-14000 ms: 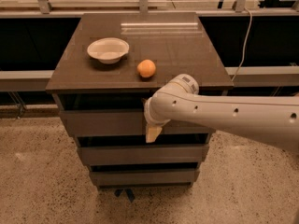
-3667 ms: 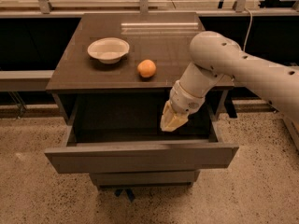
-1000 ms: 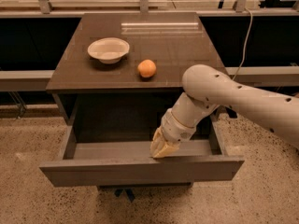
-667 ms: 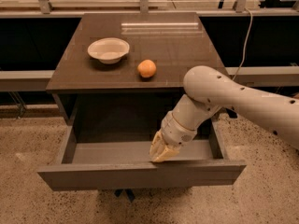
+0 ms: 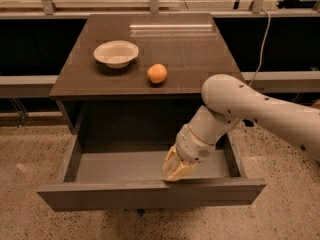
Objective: Open top drawer
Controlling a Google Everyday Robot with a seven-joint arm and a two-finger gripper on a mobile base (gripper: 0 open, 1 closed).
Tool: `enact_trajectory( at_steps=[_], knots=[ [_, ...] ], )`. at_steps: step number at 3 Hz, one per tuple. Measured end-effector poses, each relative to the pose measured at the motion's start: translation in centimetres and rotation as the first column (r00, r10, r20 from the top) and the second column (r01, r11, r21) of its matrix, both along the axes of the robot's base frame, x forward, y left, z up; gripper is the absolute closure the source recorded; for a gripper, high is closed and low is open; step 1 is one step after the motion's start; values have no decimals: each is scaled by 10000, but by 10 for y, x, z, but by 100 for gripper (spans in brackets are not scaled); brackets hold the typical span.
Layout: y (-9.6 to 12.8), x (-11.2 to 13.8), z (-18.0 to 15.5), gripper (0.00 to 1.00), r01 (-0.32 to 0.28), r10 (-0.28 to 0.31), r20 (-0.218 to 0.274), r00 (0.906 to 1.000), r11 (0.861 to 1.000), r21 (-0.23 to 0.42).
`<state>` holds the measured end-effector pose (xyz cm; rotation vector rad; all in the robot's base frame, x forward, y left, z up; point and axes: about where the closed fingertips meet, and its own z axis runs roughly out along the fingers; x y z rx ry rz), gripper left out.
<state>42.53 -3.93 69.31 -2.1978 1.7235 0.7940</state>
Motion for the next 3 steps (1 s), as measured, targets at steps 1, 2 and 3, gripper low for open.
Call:
enact_trajectory(
  at_steps=[1, 2, 3],
  knots=[
    [-20, 13, 8, 100, 576, -564, 375, 9977, 9978, -314],
    [-39, 26, 20, 100, 1177, -1133, 793, 9904, 9917, -522],
    [-64, 36, 34, 97, 2300, -2228, 1213, 9673, 9720, -489]
  ],
)
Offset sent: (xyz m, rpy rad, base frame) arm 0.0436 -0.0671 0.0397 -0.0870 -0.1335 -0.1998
